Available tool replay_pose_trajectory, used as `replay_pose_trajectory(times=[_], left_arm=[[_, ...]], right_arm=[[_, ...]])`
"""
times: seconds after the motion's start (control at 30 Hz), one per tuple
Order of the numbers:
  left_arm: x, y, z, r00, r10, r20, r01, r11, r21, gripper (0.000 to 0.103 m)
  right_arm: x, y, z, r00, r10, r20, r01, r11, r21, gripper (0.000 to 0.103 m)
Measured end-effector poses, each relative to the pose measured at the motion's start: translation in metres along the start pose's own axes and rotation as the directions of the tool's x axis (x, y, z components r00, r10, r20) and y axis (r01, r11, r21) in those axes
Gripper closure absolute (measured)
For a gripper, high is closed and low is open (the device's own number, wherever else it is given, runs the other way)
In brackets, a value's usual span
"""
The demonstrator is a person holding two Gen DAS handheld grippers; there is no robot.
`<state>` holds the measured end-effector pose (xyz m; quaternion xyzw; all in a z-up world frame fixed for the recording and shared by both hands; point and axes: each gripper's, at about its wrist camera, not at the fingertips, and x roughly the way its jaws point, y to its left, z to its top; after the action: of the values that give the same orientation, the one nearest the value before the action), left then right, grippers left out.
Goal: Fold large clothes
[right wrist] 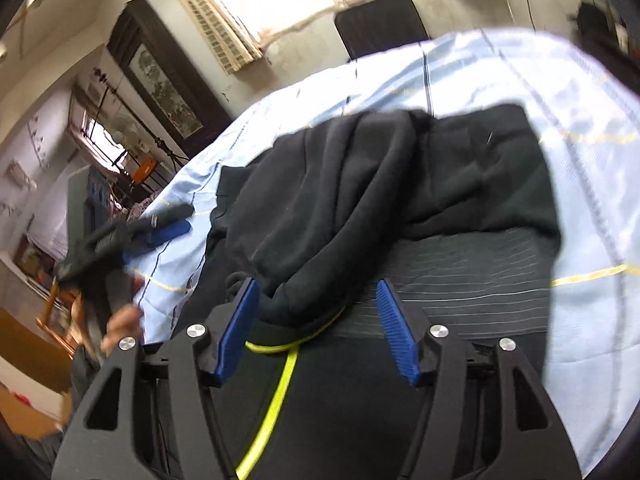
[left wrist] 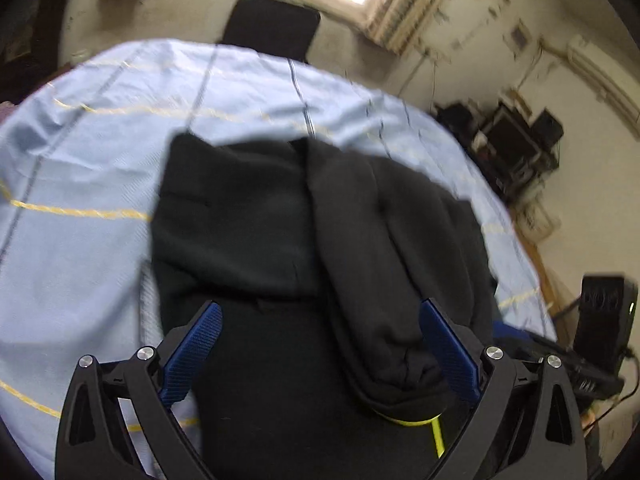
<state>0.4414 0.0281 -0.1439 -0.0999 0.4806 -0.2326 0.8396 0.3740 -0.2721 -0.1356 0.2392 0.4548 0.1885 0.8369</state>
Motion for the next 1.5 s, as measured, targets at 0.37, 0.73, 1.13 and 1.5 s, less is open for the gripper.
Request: replay_pose_trajectory(times=[0.37, 0.73, 1.13, 1.5], left_arm=[[0.018, -0.05, -0.016, 0.999, -0.018, -0.034, 0.022, 0.995, 0.102, 0.083], [0.035, -0.067, -0.034, 0.994, 0.096, -0.061, -0.087, 0.987, 0.137, 0.069], [0.014, -0.094, -0.008, 0.986, 0.166, -0.007, -0.161, 0.965, 0.206, 0.058], [0.054, -0.085, -0.021, 0.968, 0.25, 0.031, -0.249, 0.931, 0.267, 0.057]], right_arm=[[0.01, -0.007, 0.003, 1.0, 0.022, -0.006, -0.022, 0.999, 0.028, 0.086], [0.01, -0.041, -0.012, 0.997, 0.01, -0.077, -0.005, 0.998, 0.068, 0.076], [-0.028, 0.004, 0.011, 0.993, -0.066, 0.1, 0.076, 0.992, -0.1, 0.074], [0.037, -0.038, 0.012, 0.995, -0.1, -0.019, 0.1, 0.995, -0.005, 0.076]])
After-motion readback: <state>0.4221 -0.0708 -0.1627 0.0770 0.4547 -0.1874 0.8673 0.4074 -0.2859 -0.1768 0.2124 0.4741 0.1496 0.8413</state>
